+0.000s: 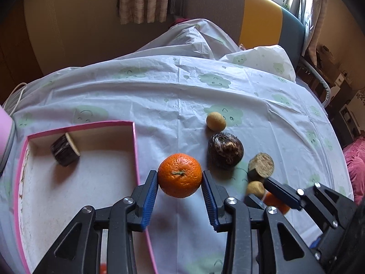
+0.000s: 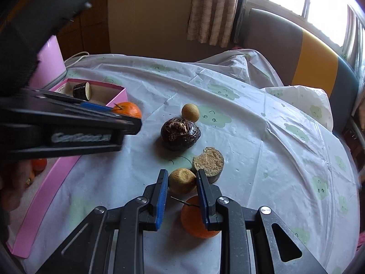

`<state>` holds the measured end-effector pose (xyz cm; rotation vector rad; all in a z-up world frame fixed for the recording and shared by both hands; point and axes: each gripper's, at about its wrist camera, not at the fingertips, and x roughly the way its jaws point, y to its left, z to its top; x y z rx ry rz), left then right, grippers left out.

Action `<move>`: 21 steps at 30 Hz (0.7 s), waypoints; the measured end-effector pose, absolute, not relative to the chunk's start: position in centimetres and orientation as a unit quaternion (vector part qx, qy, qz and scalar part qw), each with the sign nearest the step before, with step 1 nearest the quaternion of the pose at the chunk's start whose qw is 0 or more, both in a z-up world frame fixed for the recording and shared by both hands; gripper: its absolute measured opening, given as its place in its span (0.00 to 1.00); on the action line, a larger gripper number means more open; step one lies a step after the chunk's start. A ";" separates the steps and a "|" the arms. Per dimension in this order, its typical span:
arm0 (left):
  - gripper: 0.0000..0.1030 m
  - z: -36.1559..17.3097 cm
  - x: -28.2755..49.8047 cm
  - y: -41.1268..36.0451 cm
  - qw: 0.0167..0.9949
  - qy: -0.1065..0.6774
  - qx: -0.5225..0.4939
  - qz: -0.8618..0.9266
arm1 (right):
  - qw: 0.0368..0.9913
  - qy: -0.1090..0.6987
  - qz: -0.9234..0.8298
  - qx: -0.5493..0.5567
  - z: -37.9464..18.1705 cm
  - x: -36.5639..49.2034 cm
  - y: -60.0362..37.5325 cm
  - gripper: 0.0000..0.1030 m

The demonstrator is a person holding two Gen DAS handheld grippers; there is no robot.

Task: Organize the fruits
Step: 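Carry the tangerine into the tray and open the left tool while the right tool holds the tan ball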

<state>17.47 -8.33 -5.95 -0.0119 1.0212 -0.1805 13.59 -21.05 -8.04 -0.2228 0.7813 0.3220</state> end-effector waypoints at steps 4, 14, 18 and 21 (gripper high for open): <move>0.38 -5.2 15.3 -7.5 0.870 0.484 -0.015 -0.091 | 0.904 0.380 0.164 -0.107 -7.7 13.2 -20.0 0.24; 0.38 -3.5 11.5 -5.4 0.882 0.460 -0.027 -0.092 | 0.898 0.387 0.182 -0.106 -7.5 10.3 -17.7 0.24; 0.38 -3.0 10.2 -4.1 0.886 0.455 -0.035 -0.085 | 0.895 0.395 0.183 -0.094 -7.9 8.9 -17.3 0.24; 0.38 -2.8 9.1 -3.3 0.888 0.451 -0.036 -0.081 | 0.896 0.400 0.180 -0.073 -8.2 8.4 -17.6 0.24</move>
